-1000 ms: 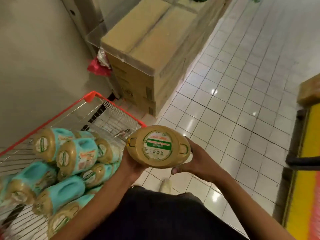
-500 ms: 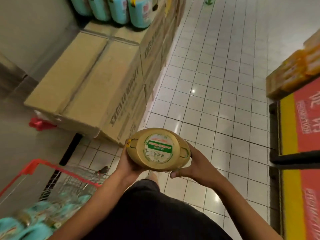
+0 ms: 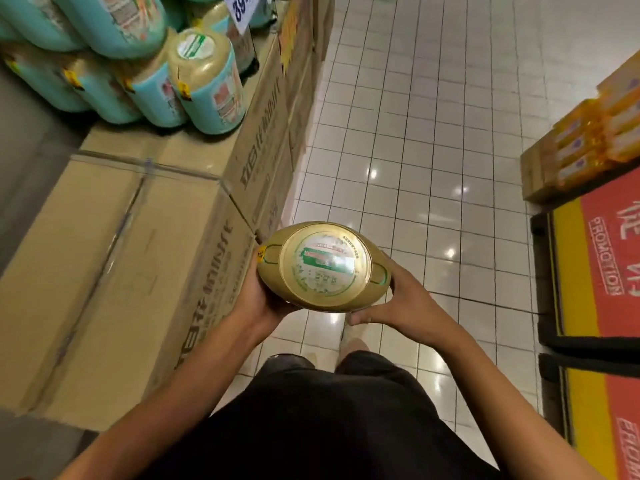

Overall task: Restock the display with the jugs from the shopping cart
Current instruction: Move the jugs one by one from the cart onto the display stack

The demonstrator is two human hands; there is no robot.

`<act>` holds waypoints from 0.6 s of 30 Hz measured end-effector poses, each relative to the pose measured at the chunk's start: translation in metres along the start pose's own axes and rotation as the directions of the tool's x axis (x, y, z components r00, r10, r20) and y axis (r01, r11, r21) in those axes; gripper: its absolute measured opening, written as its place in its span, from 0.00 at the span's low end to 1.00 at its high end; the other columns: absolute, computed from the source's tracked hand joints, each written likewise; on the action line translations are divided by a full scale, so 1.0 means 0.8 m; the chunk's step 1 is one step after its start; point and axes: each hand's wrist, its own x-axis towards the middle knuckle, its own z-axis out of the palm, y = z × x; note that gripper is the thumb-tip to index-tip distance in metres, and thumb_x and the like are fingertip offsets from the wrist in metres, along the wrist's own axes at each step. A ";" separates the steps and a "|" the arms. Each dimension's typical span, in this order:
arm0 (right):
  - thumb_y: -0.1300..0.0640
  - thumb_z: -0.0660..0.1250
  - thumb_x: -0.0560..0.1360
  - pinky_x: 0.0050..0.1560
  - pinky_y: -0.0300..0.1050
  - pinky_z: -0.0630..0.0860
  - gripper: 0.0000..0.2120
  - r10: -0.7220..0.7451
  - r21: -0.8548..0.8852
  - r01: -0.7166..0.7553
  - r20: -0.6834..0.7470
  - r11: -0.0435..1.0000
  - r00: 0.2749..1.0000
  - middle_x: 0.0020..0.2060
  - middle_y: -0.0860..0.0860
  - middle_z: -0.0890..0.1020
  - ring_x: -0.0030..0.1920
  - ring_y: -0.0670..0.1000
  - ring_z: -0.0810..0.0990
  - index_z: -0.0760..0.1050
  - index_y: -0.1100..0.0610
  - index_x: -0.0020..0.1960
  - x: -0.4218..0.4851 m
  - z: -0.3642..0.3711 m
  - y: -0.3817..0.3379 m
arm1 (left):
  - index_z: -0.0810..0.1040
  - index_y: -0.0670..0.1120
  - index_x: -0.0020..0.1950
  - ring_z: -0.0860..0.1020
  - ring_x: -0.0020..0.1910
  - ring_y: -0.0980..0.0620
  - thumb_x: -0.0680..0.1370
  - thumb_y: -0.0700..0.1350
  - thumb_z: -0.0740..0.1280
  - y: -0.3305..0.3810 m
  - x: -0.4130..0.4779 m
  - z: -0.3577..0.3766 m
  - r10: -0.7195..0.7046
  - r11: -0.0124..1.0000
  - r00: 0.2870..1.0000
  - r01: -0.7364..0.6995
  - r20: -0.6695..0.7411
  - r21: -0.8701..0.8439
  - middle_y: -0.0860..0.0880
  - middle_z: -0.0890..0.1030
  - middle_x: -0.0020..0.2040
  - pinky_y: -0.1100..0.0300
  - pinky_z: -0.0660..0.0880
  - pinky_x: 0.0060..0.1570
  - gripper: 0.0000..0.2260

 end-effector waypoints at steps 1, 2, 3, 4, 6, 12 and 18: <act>0.41 0.85 0.63 0.66 0.35 0.71 0.44 -0.007 0.004 0.007 0.024 1.000 1.000 0.69 0.36 0.78 0.70 0.39 0.76 0.67 0.29 0.74 0.023 -0.016 -0.002 | 0.82 0.47 0.68 0.85 0.56 0.41 0.83 0.64 0.56 0.010 0.016 0.010 0.006 1.000 1.000 -0.006 -0.011 -0.006 0.40 0.83 0.65 0.44 0.82 0.48 0.28; 0.43 0.85 0.64 0.66 0.35 0.71 0.43 -0.017 0.009 0.016 0.050 1.000 0.999 0.69 0.38 0.78 0.70 0.41 0.76 0.68 0.30 0.73 0.047 -0.034 -0.004 | 0.80 0.47 0.70 0.84 0.58 0.40 0.83 0.64 0.56 0.021 0.032 0.019 0.018 1.000 0.999 -0.019 -0.026 -0.021 0.40 0.82 0.66 0.43 0.82 0.49 0.28; 0.45 0.85 0.64 0.67 0.38 0.72 0.43 -0.031 0.017 0.030 0.074 0.999 0.997 0.69 0.40 0.79 0.70 0.43 0.76 0.69 0.32 0.73 0.072 -0.051 -0.006 | 0.80 0.47 0.71 0.82 0.61 0.39 0.84 0.64 0.55 0.031 0.048 0.028 0.033 0.998 0.998 -0.035 -0.044 -0.042 0.40 0.82 0.66 0.43 0.82 0.50 0.28; 0.46 0.85 0.64 0.69 0.43 0.72 0.43 -0.050 0.023 0.048 0.099 0.999 0.994 0.69 0.42 0.79 0.71 0.45 0.77 0.70 0.33 0.73 0.098 -0.069 -0.010 | 0.79 0.47 0.71 0.81 0.62 0.37 0.84 0.63 0.54 0.042 0.061 0.037 0.048 0.997 0.997 -0.052 -0.066 -0.063 0.40 0.82 0.66 0.42 0.81 0.50 0.27; 0.45 0.85 0.63 0.74 0.56 0.71 0.43 -0.085 0.029 0.081 0.170 0.996 0.982 0.69 0.45 0.79 0.71 0.49 0.76 0.71 0.39 0.74 0.153 -0.104 -0.020 | 0.80 0.48 0.70 0.82 0.63 0.37 0.85 0.62 0.53 0.066 0.082 0.055 0.080 0.992 0.990 -0.090 -0.113 -0.088 0.40 0.82 0.66 0.41 0.81 0.51 0.26; 0.41 0.85 0.64 0.75 0.61 0.69 0.42 -0.208 0.067 0.198 0.375 0.978 0.903 0.66 0.48 0.79 0.72 0.55 0.75 0.72 0.45 0.73 0.313 -0.169 -0.080 | 0.79 0.48 0.70 0.84 0.60 0.43 0.86 0.62 0.51 0.148 0.120 0.086 0.262 0.954 0.950 -0.281 -0.169 -0.106 0.41 0.82 0.66 0.46 0.82 0.49 0.27; 0.46 0.84 0.67 0.78 0.56 0.67 0.45 -0.312 0.163 0.267 0.568 0.950 0.761 0.72 0.51 0.76 0.76 0.55 0.72 0.67 0.53 0.77 0.461 -0.159 -0.155 | 0.72 0.44 0.75 0.86 0.45 0.51 0.87 0.63 0.49 0.233 0.136 0.081 0.397 0.876 0.863 -0.458 -0.312 -0.151 0.47 0.86 0.54 0.48 0.83 0.47 0.29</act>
